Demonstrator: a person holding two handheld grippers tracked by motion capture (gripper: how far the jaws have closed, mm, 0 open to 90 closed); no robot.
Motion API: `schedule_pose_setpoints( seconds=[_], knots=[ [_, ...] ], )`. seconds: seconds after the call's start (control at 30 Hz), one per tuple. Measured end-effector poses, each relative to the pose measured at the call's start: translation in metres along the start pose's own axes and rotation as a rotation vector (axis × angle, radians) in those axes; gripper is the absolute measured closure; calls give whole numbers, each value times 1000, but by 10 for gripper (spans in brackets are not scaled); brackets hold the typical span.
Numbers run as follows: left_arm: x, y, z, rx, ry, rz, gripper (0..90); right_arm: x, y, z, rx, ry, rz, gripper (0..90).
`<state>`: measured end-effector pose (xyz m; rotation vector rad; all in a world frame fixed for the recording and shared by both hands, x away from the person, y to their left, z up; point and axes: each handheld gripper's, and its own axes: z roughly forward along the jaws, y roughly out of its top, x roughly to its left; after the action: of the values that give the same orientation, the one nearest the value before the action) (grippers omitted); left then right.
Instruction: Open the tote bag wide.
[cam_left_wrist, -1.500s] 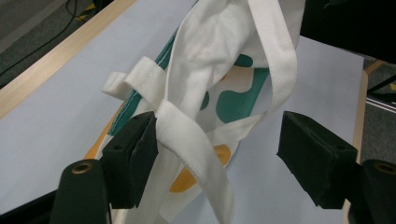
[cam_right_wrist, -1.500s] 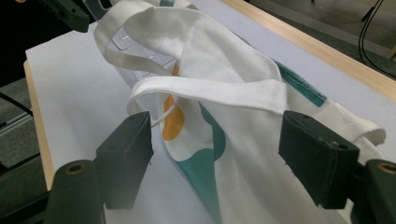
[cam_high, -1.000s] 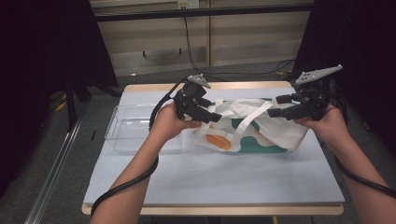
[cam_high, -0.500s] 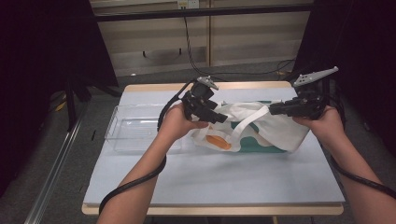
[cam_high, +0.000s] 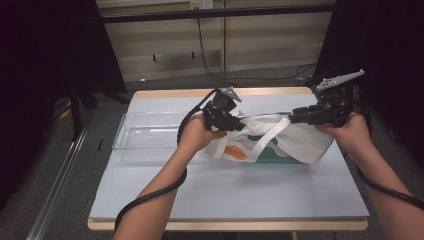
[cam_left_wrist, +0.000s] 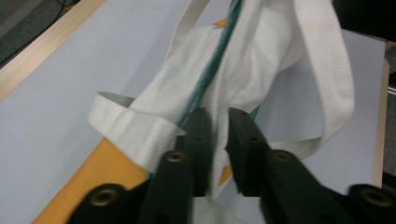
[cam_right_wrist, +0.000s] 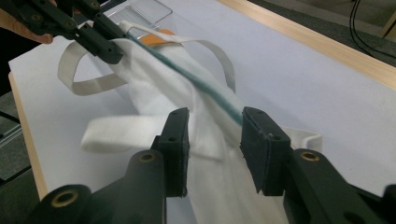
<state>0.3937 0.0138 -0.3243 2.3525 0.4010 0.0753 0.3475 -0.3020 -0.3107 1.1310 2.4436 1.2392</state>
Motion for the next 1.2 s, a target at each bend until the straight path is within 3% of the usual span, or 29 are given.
schedule_pose_setpoints(
  seconds=[0.2, 0.4, 0.43, 0.47, 0.5, 0.67, 0.83, 1.2],
  knots=[
    [-2, -2, -2, 4, -8, 21, 882, -2, 9, 1, -6, -38, -18, 500],
    [-6, -2, -5, 9, -10, 44, 883, -4, 13, 5, 18, -34, -23, 508],
    [-7, -2, -5, 5, -11, 44, 883, -3, 13, 10, 56, -38, -36, 535],
    [-7, -1, -5, 5, -8, 48, 883, -3, 13, 10, 56, -38, -36, 535],
    [-7, -1, -5, 6, -14, 53, 883, -2, 12, 15, 92, -17, -43, 583],
    [-8, -1, -6, 4, -17, 60, 883, -3, 9, 22, 129, 17, -58, 846],
    [-14, -3, -8, -14, -24, 78, 885, -3, 10, 22, 126, 0, -55, 865],
    [-26, -14, -9, 10, -64, 121, 886, -8, 16, 24, 122, -23, -22, 866]
  ],
)
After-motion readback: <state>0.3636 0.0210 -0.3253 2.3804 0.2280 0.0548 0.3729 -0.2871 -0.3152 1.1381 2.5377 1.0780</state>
